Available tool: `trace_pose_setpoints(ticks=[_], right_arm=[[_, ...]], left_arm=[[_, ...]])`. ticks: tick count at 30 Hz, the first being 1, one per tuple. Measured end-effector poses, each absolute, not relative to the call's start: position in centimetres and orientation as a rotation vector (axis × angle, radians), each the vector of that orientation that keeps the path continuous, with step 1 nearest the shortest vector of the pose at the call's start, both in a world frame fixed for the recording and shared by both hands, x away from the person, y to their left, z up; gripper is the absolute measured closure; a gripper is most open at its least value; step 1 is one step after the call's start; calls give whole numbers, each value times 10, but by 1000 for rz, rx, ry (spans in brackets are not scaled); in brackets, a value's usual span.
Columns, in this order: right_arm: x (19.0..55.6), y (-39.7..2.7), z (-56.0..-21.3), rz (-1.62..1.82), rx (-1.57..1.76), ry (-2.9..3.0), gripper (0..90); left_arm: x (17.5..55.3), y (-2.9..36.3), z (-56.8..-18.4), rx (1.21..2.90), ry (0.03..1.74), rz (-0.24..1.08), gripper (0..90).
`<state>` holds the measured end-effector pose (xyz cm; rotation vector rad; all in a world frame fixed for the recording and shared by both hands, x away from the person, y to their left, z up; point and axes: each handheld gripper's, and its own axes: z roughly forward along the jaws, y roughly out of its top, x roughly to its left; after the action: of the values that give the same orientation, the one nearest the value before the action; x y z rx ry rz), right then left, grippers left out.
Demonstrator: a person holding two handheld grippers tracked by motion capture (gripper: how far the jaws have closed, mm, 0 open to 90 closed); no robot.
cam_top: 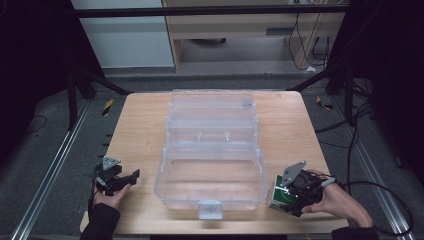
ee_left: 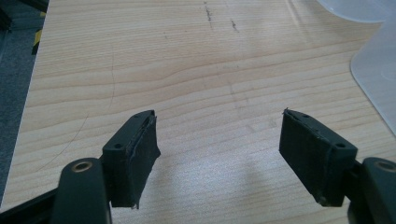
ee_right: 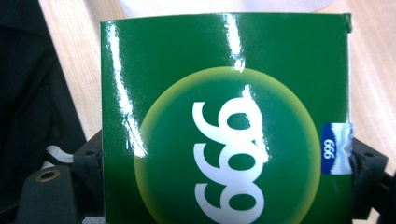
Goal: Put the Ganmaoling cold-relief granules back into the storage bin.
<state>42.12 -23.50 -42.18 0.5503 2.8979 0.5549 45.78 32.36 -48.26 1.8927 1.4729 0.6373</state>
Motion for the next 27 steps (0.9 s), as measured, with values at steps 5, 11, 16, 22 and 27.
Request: trace_pose_setpoints(ticks=[5, 11, 16, 22, 27], right_arm=[[416, -237, -397, 602, 541, 2875, 160], [413, -237, -374, 633, 522, 2844, 160], [411, -235, -358, 641, 493, 2827, 160], [410, -228, -333, 632, 441, 2824, 160], [410, -220, -319, 630, 403, 2820, 160]], left_arm=[[458, 323, -483, 1896, 1473, 636, 272], [458, 323, -483, 1897, 1474, 634, 272], [458, 323, -483, 1899, 1476, 633, 272], [458, 323, -483, 1897, 1477, 633, 272], [458, 324, -483, 1898, 1479, 632, 272]])
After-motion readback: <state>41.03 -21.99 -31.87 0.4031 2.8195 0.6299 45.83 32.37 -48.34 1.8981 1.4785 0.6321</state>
